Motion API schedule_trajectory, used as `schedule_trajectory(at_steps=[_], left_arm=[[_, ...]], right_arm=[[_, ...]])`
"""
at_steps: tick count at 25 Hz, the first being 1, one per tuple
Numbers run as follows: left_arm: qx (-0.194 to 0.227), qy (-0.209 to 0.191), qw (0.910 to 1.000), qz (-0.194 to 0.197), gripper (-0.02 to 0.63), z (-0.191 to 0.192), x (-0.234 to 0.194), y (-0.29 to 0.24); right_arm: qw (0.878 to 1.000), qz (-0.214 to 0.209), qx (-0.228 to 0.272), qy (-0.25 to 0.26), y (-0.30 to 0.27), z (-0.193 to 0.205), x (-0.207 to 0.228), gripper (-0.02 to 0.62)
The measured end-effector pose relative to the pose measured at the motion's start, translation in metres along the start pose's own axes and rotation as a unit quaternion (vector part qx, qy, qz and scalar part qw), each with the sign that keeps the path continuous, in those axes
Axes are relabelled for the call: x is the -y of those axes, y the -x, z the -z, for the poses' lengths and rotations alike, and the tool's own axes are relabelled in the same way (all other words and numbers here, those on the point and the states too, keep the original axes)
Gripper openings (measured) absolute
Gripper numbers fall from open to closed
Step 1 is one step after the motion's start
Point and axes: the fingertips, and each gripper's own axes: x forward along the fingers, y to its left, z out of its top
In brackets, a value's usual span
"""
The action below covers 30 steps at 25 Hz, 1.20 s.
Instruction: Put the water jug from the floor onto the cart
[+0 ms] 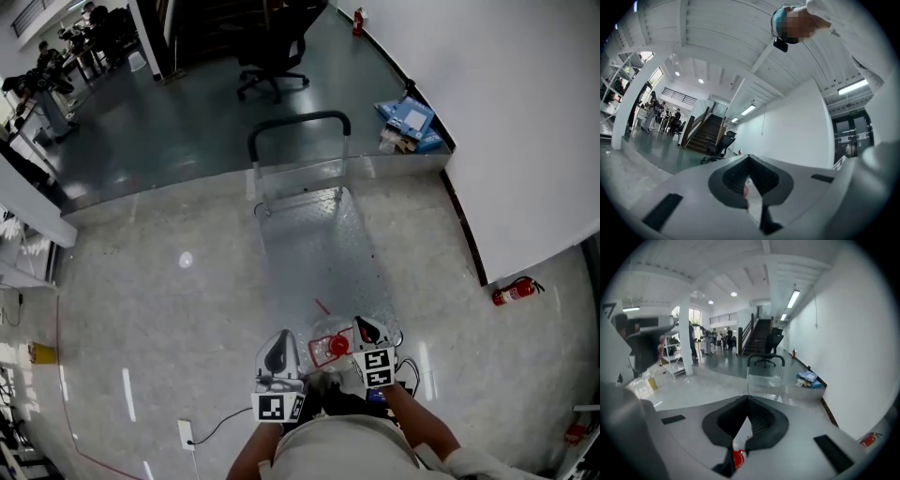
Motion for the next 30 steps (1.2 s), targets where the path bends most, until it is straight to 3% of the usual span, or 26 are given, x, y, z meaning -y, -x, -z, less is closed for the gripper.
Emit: schedule_trajectory(at_steps=[3,5,8,15,30], left_arm=[[0.008,-0.017,0.9998,0.011,-0.002,-0.02,0.006,-0.003],[0.013,-0.023,0.9995,0.017,-0.002,-0.032,0.011,-0.002],[0.012,-0.022,0.9995,0.017,-0.002,-0.037,0.016,0.002],[0.005,-0.02,0.9996,0.021,-0.002,-0.035,0.027,0.013],[0.016,-0.014,0.9996,0.017,-0.002,-0.04,0.03,0.026]], right_arm=[[0.995,0.006,0.094,-0.013,0.033,-0.058,0.006,0.012],[0.986,0.007,0.168,-0.014,0.062,-0.092,0.006,0.012],[0.972,0.001,0.233,-0.012,0.096,-0.112,-0.003,0.012],[0.975,-0.019,0.221,-0.014,0.109,-0.092,-0.025,0.011],[0.97,-0.023,0.24,-0.003,0.125,-0.101,-0.029,0.011]])
